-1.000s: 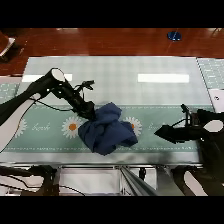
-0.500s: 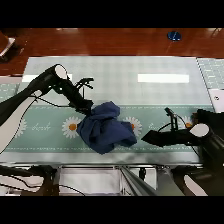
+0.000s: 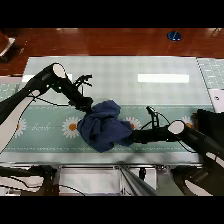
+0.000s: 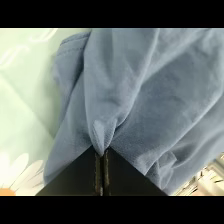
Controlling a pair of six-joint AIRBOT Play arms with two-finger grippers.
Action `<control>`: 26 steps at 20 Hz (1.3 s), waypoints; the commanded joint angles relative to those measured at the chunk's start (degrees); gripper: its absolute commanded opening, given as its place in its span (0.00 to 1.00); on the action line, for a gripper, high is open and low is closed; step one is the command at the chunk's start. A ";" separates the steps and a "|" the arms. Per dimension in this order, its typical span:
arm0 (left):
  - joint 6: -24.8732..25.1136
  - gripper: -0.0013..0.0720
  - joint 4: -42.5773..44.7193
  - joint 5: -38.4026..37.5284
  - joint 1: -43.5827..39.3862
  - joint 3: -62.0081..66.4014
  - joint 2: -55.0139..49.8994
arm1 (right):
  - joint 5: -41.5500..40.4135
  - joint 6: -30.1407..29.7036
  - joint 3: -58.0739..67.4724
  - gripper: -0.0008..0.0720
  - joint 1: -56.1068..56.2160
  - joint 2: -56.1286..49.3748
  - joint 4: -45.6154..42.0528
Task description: Fold the shirts.
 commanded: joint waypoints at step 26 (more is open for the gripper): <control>-8.44 0.04 0.87 5.29 15.76 -5.84 69.72 | 51.30 8.35 74.12 0.04 -14.93 24.13 -38.99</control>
